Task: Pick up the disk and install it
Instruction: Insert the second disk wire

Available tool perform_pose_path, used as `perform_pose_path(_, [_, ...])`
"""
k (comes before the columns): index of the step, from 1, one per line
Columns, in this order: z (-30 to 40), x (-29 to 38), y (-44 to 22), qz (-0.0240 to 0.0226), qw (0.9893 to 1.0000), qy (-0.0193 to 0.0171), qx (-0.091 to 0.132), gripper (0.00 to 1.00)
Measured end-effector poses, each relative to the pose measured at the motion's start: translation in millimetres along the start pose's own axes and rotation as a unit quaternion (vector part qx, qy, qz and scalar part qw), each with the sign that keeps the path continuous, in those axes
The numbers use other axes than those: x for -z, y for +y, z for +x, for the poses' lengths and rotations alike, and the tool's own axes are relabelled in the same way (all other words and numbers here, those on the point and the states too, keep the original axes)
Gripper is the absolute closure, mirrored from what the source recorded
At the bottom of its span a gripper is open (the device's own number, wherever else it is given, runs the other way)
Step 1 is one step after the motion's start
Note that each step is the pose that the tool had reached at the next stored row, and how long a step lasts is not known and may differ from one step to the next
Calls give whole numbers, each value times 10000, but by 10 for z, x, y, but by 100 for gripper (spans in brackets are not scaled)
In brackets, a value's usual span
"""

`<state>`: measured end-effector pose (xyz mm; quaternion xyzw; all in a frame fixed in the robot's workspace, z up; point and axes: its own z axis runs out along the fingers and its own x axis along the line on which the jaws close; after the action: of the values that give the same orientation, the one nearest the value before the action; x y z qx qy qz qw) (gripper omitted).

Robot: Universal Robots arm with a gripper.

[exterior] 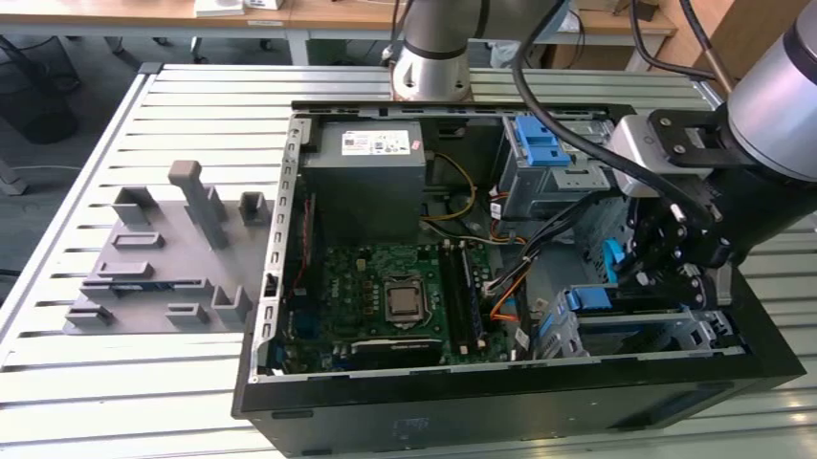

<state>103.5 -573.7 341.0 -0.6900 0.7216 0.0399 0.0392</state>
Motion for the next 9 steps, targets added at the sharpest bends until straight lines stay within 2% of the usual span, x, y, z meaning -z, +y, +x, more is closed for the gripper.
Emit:
perform_pose_path(4, [2, -8, -30, 0, 10000, 2, 0, 84])
perform_pose_path(9, [13, -24, -38, 0, 10000, 1, -1, 84])
